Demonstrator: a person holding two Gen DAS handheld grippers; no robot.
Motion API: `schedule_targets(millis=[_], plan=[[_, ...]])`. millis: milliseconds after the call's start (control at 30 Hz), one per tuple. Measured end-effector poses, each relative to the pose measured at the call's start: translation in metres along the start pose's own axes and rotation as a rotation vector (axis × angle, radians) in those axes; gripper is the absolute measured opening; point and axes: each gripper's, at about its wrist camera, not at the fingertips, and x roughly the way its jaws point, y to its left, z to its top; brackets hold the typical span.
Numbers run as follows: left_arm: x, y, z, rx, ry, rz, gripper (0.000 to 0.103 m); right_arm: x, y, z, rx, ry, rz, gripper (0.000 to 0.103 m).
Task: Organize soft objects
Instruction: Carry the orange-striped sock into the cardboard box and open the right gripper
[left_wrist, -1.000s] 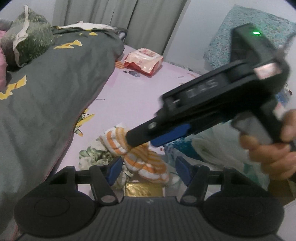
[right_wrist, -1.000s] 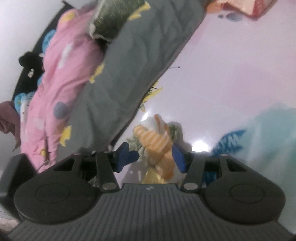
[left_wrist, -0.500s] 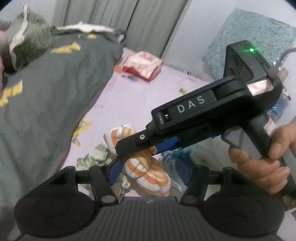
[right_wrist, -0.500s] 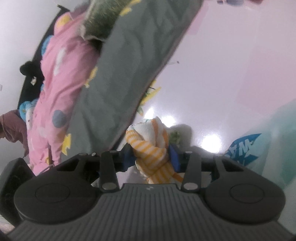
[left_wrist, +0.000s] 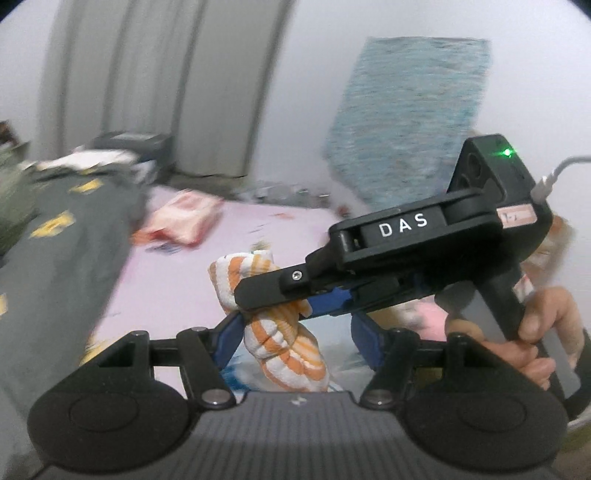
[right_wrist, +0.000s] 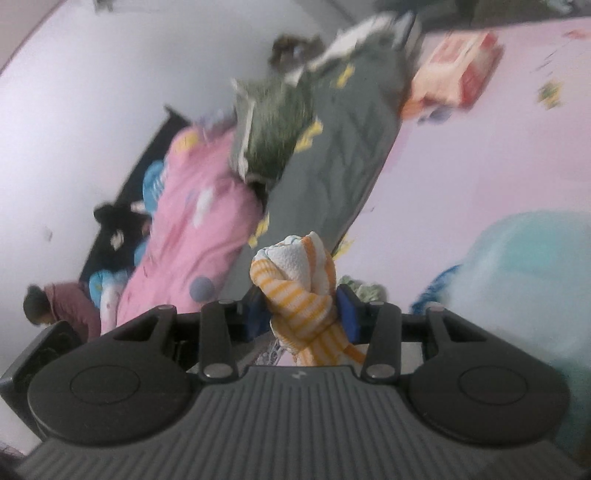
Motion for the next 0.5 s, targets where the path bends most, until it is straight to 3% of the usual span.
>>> schedule_targets(millis=[133, 300, 400, 500], plan=[[0.006, -0.032, 0.007, 0.008, 0.003, -0.102, 0.070, -0.076, -0.008, -0.016, -0.003, -0.120, -0.058, 0.041], [0.017, -0.050, -0.001, 0.021, 0.035, -0.113, 0.070, -0.168, -0.028, -0.046, -0.013, -0.262, -0.246, 0.041], [0.027, -0.045, -0.008, 0.007, 0.068, -0.093, 0.070, -0.203, -0.052, -0.060, 0.006, -0.292, -0.397, 0.041], [0.036, -0.030, -0.013, -0.013, 0.096, -0.056, 0.070, -0.215, -0.085, -0.072, 0.073, -0.246, -0.491, 0.042]])
